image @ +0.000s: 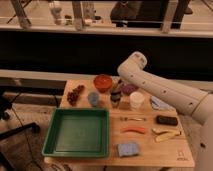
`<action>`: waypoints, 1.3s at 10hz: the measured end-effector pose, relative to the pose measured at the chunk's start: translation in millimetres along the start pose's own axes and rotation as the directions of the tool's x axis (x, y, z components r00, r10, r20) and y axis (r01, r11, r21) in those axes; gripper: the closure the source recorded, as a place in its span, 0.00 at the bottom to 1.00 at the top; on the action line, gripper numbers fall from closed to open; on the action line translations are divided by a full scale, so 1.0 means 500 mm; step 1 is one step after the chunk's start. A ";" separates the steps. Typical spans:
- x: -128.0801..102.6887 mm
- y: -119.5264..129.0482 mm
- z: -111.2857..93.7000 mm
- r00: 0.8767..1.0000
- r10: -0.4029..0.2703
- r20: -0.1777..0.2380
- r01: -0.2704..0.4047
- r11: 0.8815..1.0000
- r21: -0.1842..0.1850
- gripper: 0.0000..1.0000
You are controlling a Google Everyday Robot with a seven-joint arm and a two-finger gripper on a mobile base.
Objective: Place brush in metal cup
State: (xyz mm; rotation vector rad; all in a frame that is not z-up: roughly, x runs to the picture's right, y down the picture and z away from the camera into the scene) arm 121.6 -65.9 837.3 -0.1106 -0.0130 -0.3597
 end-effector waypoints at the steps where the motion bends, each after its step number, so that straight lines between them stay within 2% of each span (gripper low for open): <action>1: -0.003 0.002 0.003 1.000 -0.002 0.002 0.002 1.000 0.000 1.00; 13: -0.001 0.017 0.023 1.000 -0.002 0.003 0.002 1.000 -0.013 1.00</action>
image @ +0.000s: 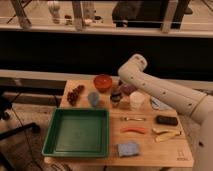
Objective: Place brush in metal cup
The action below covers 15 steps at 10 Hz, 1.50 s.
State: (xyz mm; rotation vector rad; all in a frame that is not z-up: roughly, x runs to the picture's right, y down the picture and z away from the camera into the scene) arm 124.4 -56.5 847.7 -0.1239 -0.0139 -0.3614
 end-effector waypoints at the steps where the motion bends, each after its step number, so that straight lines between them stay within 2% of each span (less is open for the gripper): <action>1: -0.003 -0.002 0.001 1.000 -0.001 0.001 0.001 1.000 0.001 1.00; 8: -0.015 -0.006 0.002 1.000 -0.013 0.001 0.013 1.000 -0.002 1.00; 13: -0.011 -0.004 0.000 0.999 -0.028 -0.020 0.028 1.000 -0.005 1.00; 14: -0.014 -0.005 0.000 0.999 -0.031 -0.018 0.031 1.000 -0.004 1.00; 15: -0.014 -0.005 0.000 0.999 -0.036 -0.021 0.036 0.999 -0.009 0.95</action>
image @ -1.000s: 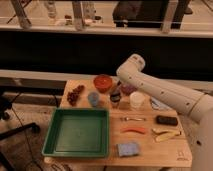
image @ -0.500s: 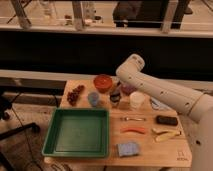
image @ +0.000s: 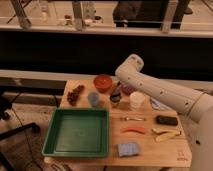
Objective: Place brush in metal cup
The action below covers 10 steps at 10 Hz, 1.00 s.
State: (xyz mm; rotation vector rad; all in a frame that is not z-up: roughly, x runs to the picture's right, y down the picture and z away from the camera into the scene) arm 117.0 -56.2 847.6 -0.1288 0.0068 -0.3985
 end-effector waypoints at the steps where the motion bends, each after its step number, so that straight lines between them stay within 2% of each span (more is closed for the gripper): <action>1: -0.003 -0.001 0.001 1.000 -0.006 -0.004 0.006 1.000 -0.006 0.89; 2: -0.013 -0.003 0.003 1.000 -0.020 -0.005 0.020 1.000 -0.015 0.80; 3: -0.021 0.010 0.009 1.000 -0.030 -0.001 0.030 0.999 -0.027 0.80; 6: -0.040 0.049 0.024 0.999 -0.042 0.000 0.042 0.998 -0.051 0.99; 10: -0.065 0.073 0.026 0.997 -0.075 0.002 0.075 0.993 -0.088 1.00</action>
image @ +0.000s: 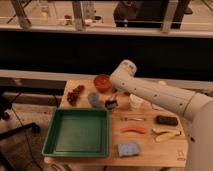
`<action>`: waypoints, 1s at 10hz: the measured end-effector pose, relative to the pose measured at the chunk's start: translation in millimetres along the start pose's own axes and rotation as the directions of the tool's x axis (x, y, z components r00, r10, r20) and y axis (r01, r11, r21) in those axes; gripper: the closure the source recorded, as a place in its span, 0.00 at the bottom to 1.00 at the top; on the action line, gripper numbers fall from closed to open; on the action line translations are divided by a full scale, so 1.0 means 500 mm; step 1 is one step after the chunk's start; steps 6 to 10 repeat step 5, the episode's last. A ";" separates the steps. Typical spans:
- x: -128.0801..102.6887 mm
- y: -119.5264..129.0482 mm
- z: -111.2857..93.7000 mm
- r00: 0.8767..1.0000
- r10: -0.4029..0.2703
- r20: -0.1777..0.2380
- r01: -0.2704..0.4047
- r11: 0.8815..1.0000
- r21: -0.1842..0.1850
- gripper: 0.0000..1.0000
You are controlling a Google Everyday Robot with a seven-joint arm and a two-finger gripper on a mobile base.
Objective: Place brush in metal cup
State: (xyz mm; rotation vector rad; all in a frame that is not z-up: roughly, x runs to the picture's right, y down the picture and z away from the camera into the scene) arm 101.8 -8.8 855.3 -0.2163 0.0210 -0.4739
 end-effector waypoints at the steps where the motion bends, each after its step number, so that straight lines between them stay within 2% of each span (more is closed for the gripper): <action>1: -0.001 0.012 0.002 1.000 -0.003 0.000 0.003 1.000 -0.012 1.00; 2: -0.011 0.023 0.007 1.000 -0.010 0.003 0.010 0.999 -0.034 1.00; 5: -0.028 0.029 0.009 0.999 -0.034 0.011 0.034 0.998 -0.052 1.00; 10: -0.028 0.029 0.009 0.999 -0.034 0.011 0.034 0.998 -0.052 1.00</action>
